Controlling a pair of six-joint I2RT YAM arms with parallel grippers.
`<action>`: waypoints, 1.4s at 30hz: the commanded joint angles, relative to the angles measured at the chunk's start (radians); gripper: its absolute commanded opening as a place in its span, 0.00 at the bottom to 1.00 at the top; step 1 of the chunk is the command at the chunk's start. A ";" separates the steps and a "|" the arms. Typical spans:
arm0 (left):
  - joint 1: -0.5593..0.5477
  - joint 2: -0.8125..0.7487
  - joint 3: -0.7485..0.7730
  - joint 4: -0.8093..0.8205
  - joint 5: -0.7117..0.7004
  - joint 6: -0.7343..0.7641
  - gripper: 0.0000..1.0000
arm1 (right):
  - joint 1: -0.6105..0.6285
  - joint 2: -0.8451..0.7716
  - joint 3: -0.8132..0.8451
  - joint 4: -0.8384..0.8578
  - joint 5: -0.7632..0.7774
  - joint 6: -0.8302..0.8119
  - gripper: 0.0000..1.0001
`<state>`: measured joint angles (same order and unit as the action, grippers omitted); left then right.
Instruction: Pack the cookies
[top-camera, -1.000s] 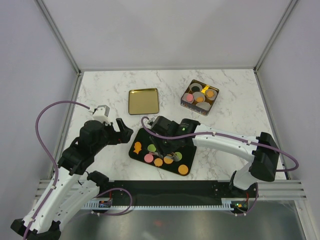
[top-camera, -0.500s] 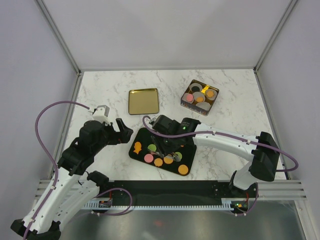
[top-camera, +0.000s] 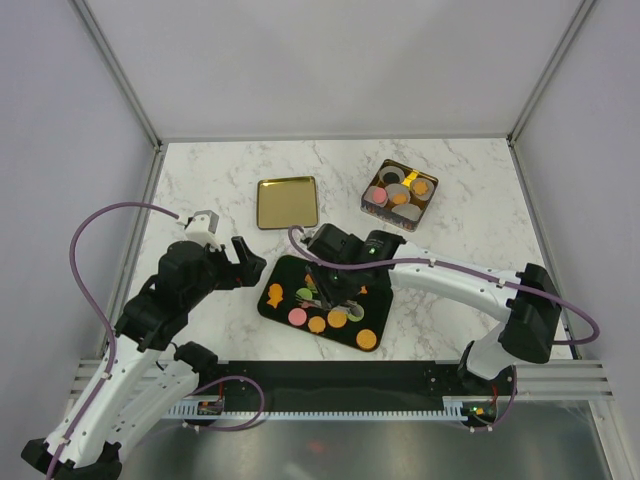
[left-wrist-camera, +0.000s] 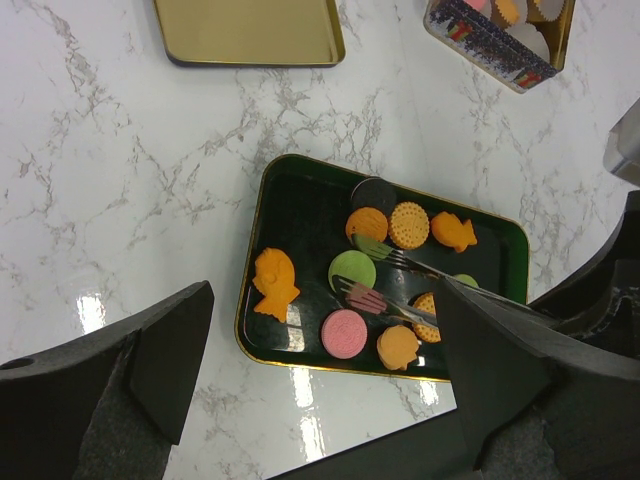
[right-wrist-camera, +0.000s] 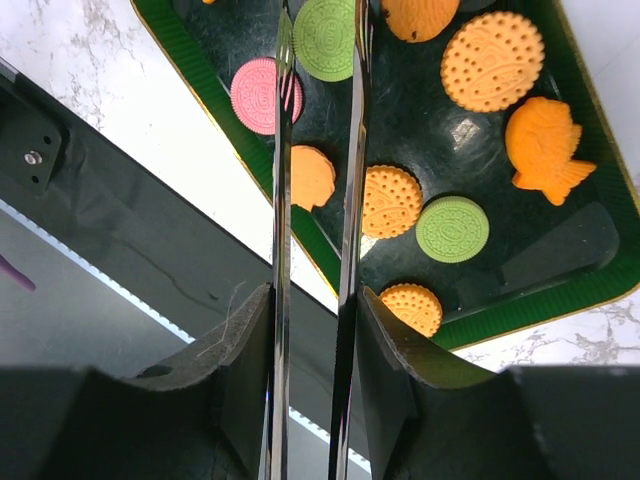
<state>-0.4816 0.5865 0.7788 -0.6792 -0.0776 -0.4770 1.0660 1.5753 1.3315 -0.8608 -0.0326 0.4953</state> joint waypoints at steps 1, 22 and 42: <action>0.001 -0.008 -0.003 0.013 -0.022 0.011 1.00 | -0.032 -0.061 0.061 -0.011 0.008 -0.012 0.42; 0.001 -0.007 -0.003 0.013 -0.025 0.011 1.00 | -0.312 -0.130 0.127 -0.035 0.003 -0.096 0.42; 0.000 0.007 0.000 0.010 -0.025 0.008 1.00 | -0.819 0.002 0.172 0.031 0.074 -0.153 0.43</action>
<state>-0.4816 0.5873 0.7788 -0.6792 -0.0956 -0.4770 0.2680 1.5856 1.4872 -0.8738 0.0277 0.3511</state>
